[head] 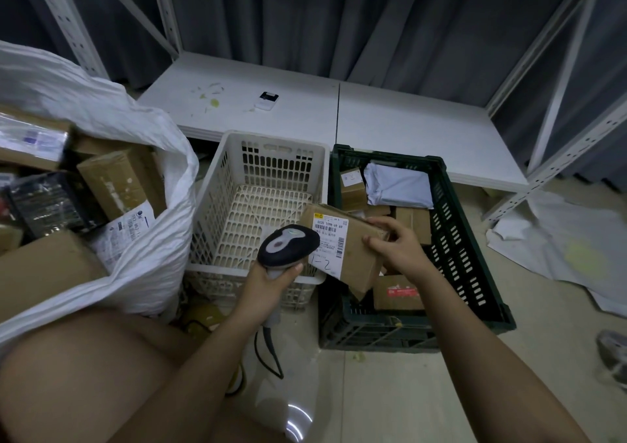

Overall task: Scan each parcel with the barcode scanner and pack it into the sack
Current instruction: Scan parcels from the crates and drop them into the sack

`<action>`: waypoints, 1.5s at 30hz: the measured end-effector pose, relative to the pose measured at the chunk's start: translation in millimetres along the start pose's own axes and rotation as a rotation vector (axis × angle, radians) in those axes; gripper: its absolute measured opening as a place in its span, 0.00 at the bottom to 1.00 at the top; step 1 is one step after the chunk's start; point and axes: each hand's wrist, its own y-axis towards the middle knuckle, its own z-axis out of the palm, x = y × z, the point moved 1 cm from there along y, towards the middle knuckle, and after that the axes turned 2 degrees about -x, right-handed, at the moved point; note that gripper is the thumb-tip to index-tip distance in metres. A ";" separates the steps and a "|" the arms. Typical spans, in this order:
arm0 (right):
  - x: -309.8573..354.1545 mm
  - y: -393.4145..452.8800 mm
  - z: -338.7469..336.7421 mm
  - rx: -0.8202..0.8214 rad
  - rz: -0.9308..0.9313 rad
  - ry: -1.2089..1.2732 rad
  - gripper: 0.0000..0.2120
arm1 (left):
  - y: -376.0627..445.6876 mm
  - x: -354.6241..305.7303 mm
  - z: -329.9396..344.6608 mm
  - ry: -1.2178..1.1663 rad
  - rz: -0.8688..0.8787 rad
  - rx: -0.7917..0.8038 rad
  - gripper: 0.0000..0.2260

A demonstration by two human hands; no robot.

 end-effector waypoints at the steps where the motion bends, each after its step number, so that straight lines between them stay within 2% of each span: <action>1: -0.6 -0.1 0.2 0.000 0.007 0.003 0.15 | 0.3 0.0 1.2 -0.005 0.000 -0.002 0.19; 10: -3.9 -0.7 -0.8 -0.008 0.028 -0.014 0.17 | 1.9 3.1 9.2 0.024 -0.012 0.040 0.19; 23: 4.0 -5.1 1.0 0.004 0.032 -0.006 0.19 | 3.8 4.3 7.2 0.034 -0.045 0.005 0.23; 32: 8.1 -8.2 2.2 -0.013 0.050 -0.015 0.17 | 2.5 1.2 5.0 0.032 -0.045 0.006 0.19; 37: 31.8 -13.2 2.7 -0.108 -0.098 0.002 0.14 | 1.8 -23.7 -1.4 -0.002 -0.032 -0.054 0.21; 43: 104.3 -27.8 12.0 -0.159 -0.304 0.068 0.14 | -10.6 -88.9 -23.1 -0.056 0.129 -0.128 0.18; 45: 133.6 -33.5 18.2 -0.172 -0.390 0.065 0.14 | -18.3 -112.8 -35.8 -0.063 0.199 -0.169 0.20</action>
